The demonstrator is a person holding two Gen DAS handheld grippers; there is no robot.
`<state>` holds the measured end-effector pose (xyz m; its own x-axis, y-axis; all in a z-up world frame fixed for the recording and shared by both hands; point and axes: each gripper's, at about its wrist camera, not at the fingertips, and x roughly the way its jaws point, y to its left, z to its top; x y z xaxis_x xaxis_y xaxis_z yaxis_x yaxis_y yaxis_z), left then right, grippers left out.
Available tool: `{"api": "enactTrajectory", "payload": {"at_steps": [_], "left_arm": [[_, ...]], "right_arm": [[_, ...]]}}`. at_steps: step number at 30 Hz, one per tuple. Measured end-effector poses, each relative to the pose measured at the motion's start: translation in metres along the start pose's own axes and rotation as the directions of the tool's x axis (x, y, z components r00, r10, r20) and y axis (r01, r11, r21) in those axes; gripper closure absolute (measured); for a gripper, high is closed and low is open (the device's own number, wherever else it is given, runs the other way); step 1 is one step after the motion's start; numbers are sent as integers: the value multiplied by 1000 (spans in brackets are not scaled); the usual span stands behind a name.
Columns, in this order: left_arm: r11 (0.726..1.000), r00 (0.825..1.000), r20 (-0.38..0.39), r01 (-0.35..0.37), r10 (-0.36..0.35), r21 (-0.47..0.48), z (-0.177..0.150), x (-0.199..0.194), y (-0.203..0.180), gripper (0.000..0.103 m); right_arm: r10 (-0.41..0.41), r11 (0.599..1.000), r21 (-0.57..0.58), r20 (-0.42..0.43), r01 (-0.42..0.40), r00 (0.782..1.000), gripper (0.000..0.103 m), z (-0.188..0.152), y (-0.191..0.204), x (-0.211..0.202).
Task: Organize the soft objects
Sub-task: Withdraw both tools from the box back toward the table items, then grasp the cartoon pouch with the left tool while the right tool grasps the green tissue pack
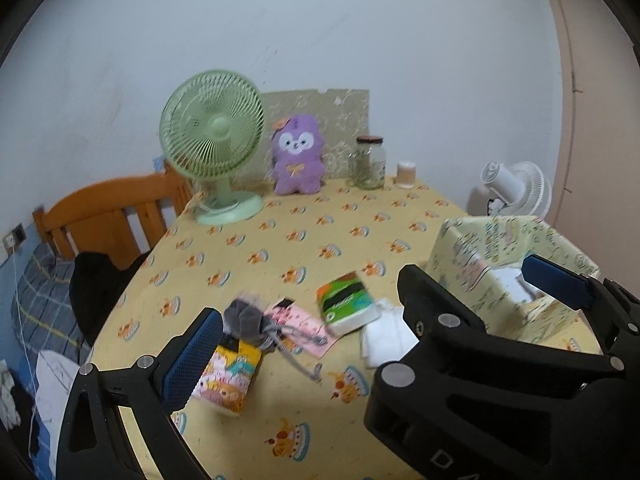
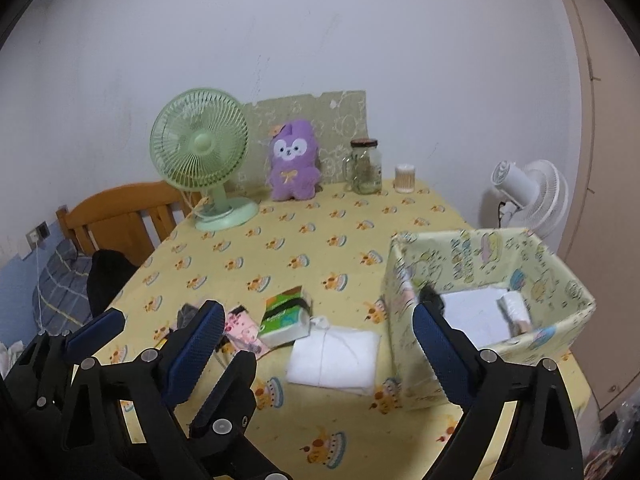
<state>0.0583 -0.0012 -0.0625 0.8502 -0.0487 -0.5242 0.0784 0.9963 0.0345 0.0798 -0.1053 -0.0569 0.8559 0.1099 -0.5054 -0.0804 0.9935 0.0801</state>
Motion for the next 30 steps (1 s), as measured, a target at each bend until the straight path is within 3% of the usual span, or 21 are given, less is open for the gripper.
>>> {"api": "enactTrajectory", "payload": {"at_steps": [18, 30], "left_arm": [[998, 989, -148, -28, 21, -49, -38, 48, 23, 8], [992, 979, -181, -104, 89, -76, -42, 66, 48, 8]], "right_arm": [[-7, 1000, -25, -162, 3, 987, 15, -35, 17, 59], [29, 998, -49, -212, -41, 977, 16, -37, 35, 86]]}}
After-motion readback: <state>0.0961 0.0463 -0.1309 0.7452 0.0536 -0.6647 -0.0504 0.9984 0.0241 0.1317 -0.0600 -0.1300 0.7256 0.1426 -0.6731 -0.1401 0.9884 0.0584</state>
